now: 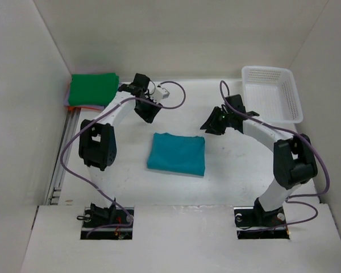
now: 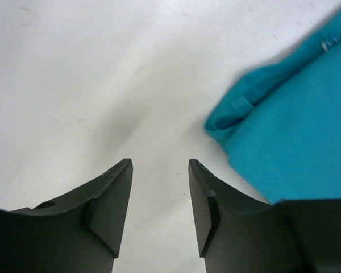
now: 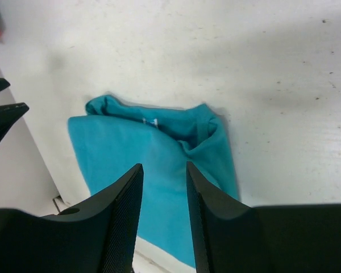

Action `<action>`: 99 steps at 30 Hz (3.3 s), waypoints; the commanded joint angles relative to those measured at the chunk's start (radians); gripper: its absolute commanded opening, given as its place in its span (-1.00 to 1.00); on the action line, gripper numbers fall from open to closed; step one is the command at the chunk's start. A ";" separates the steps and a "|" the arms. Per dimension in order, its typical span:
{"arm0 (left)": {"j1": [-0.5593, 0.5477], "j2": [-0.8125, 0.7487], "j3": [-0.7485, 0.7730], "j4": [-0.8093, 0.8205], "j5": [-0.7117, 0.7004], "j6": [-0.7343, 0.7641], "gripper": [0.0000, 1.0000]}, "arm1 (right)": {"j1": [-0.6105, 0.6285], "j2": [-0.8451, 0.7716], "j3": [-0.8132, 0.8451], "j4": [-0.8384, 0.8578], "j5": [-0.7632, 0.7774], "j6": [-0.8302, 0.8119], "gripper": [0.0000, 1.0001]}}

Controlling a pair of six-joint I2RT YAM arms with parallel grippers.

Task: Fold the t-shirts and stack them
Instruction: Fold the long partially folded tshirt into a neat square, then smooth out wrinkles on the folded tshirt, then put the neatly folded tshirt into the corner of the board with the left arm

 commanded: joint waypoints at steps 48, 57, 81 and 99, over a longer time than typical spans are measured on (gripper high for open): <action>-0.123 -0.444 -0.497 0.185 0.083 -0.211 -0.10 | 0.219 -0.325 -0.306 0.186 0.197 0.171 -0.82; -0.159 -0.468 -0.699 0.171 0.166 -0.227 -0.16 | 0.286 -0.331 -0.501 0.223 0.205 0.277 -0.90; -0.084 -0.534 -0.589 0.073 0.309 -0.177 0.06 | 0.286 -0.421 -0.427 0.096 0.205 0.167 -0.75; 0.041 -0.186 -0.482 0.142 0.401 -0.467 0.09 | 0.220 -0.218 -0.373 0.122 0.270 0.142 0.31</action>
